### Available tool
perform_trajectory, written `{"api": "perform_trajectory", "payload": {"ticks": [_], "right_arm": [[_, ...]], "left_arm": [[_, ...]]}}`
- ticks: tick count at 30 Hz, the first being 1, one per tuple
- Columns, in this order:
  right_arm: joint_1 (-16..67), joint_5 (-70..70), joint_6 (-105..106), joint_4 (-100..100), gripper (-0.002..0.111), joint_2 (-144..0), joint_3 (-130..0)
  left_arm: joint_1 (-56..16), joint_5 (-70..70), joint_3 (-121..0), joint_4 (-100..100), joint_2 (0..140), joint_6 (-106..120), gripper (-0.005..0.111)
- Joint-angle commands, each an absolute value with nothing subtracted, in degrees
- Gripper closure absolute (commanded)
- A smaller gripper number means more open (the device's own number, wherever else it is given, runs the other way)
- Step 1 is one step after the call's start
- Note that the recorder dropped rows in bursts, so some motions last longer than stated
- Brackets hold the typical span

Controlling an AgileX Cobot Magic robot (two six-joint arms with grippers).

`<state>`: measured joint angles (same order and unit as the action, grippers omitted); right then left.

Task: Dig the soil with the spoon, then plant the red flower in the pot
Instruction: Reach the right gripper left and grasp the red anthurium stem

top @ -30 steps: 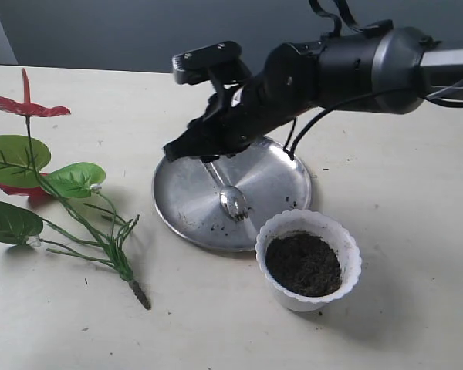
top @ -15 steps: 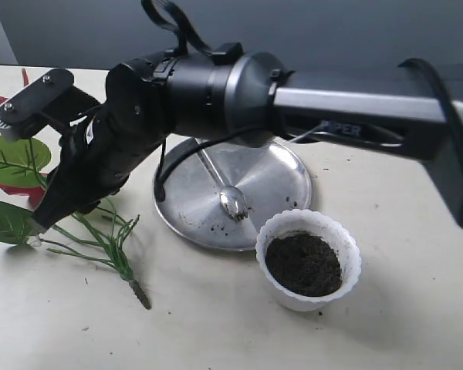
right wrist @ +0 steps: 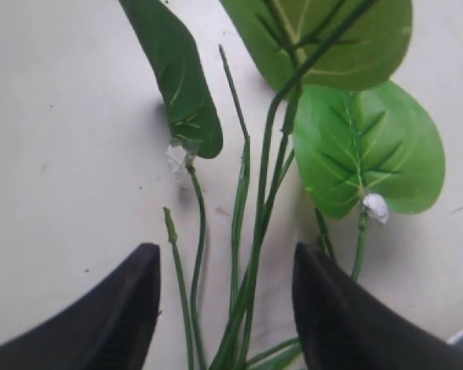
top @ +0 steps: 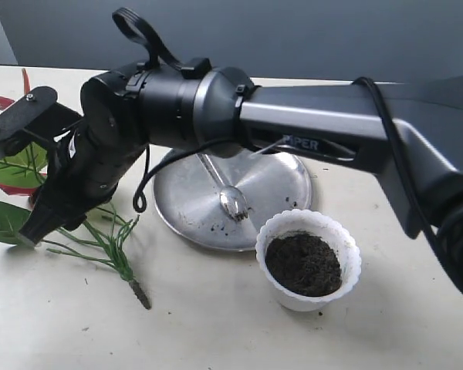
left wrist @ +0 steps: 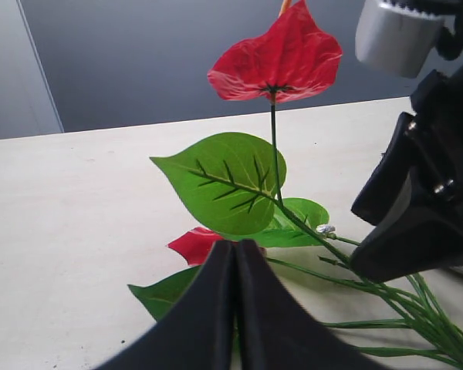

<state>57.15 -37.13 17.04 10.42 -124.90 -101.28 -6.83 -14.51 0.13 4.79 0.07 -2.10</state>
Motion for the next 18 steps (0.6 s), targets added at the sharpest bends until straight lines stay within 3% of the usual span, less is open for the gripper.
{"api": "perform_trajectory", "payload": {"ticks": [1,11,14,18], "right_arm": [[57.27,-32.06,17.29,9.07,0.057,-126.82,-102.07],[57.27,-30.88,13.71,3.01,0.058,-131.1,-103.26],[57.27,-29.78,13.37,2.88,0.071,-132.12,-103.26],[57.27,-29.38,13.37,2.88,0.104,-132.5,-103.26]], "left_arm": [[-7.14,-13.72,0.0,4.82,0.0,-2.43,0.106],[-7.14,-13.72,0.0,4.82,0.0,-2.43,0.106],[-7.14,-13.72,0.0,4.82,0.0,-2.43,0.106],[-7.14,-13.72,0.0,4.82,0.0,-2.43,0.106]]}}
